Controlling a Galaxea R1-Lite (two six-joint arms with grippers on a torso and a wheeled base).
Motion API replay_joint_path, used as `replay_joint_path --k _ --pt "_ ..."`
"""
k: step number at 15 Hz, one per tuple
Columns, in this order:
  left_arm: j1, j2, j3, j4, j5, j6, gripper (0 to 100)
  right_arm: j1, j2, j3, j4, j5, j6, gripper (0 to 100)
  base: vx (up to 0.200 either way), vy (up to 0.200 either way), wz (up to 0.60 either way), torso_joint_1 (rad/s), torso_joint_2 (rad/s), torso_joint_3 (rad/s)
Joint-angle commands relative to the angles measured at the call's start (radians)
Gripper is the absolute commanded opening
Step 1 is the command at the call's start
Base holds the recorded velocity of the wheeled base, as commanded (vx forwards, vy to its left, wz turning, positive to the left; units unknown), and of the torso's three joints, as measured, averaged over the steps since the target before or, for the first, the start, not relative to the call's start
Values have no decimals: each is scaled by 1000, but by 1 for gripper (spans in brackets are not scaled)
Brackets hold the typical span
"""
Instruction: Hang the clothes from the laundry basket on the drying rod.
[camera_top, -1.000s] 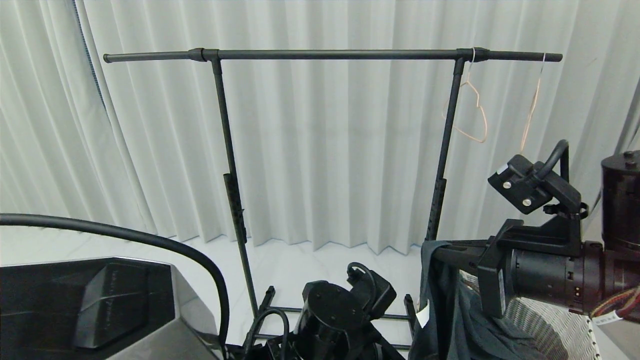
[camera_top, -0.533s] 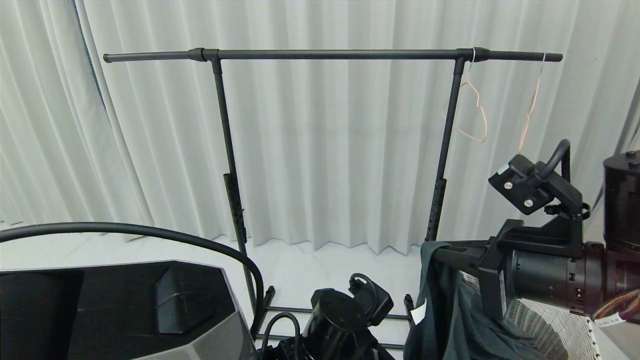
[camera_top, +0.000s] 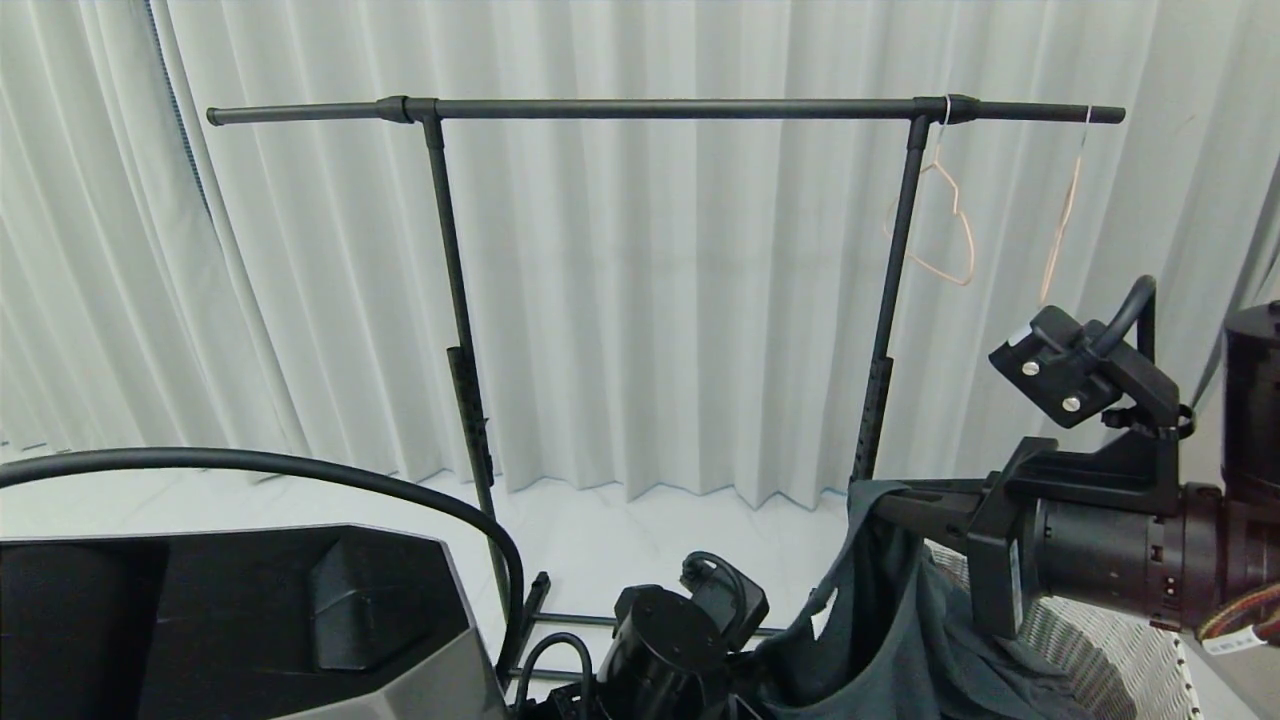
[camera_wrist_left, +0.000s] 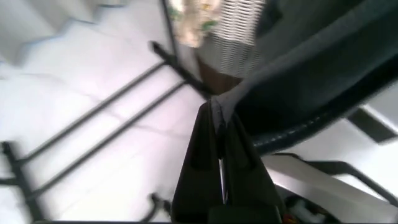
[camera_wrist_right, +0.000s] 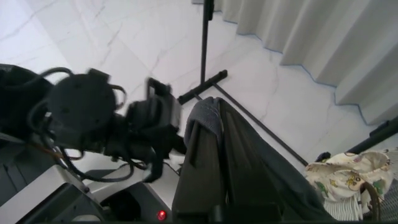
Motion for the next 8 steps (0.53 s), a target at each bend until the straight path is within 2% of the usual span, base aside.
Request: replay_joint_path --k 1,3,4,6,8 --pt "4 -76 25 0 40 9 0 -13 0 18 -1 -3 0 0 0 0 0 0 0 0" --pt "41 -185 28 23 64 14 0 -17 -1 41 -4 -6 0 0 0 0 0 0 0 0" --pt "62 -278 28 87 72 15 0 -23 -3 42 -6 -8 -1 0 0 0 0 0 0 0" --pt "84 -504 -4 305 98 17 0 -28 -11 36 -49 -18 -4 0 0 0 0 0 0 0" --pt "85 -714 -119 572 129 15 0 -29 -21 10 -69 -46 -6 0 0 0 0 0 0 0"
